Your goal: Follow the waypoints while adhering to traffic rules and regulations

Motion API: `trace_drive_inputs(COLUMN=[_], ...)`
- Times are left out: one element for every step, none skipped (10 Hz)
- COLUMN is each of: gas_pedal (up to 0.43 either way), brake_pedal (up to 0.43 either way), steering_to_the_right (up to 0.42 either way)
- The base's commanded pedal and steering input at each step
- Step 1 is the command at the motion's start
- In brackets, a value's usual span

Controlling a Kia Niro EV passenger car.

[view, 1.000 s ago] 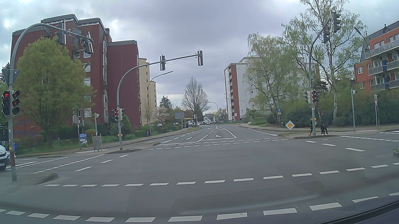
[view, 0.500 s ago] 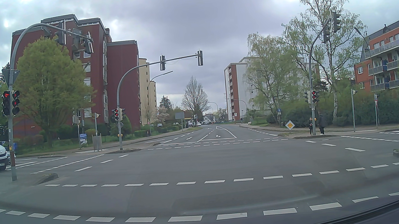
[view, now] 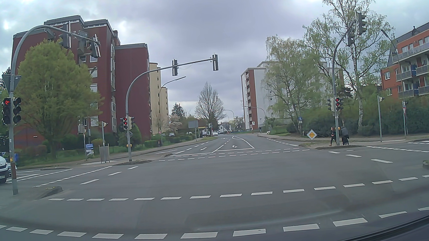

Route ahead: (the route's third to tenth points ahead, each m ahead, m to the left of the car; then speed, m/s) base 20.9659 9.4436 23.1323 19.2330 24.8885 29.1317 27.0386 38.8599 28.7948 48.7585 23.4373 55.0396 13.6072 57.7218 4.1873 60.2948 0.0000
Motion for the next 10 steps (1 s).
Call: trace_drive_inputs(gas_pedal=[0.000,0.000,0.000,0.000,0.000,0.000,0.000,0.000,0.000,0.000], brake_pedal=[0.293,0.293,0.293,0.293,0.293,0.293,0.293,0.293,0.293,0.293], steering_to_the_right=[-0.010,-0.010,-0.010,-0.010,-0.010,-0.010,-0.010,-0.010,-0.010,-0.010])
